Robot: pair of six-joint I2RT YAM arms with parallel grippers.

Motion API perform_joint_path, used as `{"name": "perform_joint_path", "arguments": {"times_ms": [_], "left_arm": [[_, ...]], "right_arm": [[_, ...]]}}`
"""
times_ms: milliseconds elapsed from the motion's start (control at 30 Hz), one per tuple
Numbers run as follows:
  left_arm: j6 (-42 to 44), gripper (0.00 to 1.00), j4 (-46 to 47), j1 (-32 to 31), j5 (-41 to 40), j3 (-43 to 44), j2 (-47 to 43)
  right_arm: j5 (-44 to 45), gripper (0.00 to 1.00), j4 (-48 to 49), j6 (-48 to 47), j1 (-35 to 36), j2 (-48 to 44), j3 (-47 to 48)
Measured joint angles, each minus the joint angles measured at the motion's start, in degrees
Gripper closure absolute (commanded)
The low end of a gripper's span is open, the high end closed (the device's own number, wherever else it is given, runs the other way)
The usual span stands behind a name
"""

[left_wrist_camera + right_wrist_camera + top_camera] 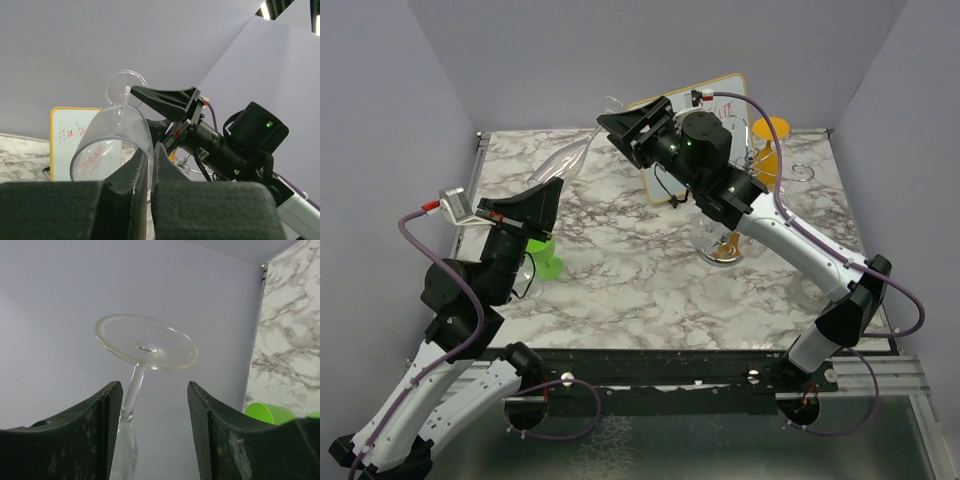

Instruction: Place the wine glass upside down on the wine glass rack

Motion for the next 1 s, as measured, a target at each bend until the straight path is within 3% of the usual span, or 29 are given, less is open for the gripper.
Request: {"name": "perform_joint_path", "arguments": {"times_ms": [400, 700, 800, 867, 967, 1000], "left_arm": [[-0.66, 1.00, -0.20, 0.00, 0.70, -0.26, -0.81], [-0.63, 1.00, -0.35, 0.00, 0.68, -0.28, -1.20], [-0.63, 1.00, -0.33, 0.00, 0.68, -0.28, -1.33], [-0.66, 0.93, -0.39, 0.00, 0.61, -0.31, -1.46], [-1.07, 0.78, -0.63, 0.00, 0.48, -0.68, -1.70], [-1.29, 0.68, -1.25, 0.00, 0.50, -0.72, -1.75]], "right_arm": [[0.02, 0.72, 2.43, 5.20, 0.00, 2.49, 3.23], [-0.20, 0.75, 2.34, 7.50, 0.02, 5.09, 6.25], [-0.87, 0.88, 1.99, 7.93, 0.02, 5.79, 7.69], [-1.46, 0.99, 1.97, 8.26, 0.02, 6.05, 7.98], [-1.55, 1.00, 2.40, 8.33, 0.02, 6.05, 7.91], [-1.55, 1.00, 2.99, 7.80, 0.02, 6.03, 7.74]]}}
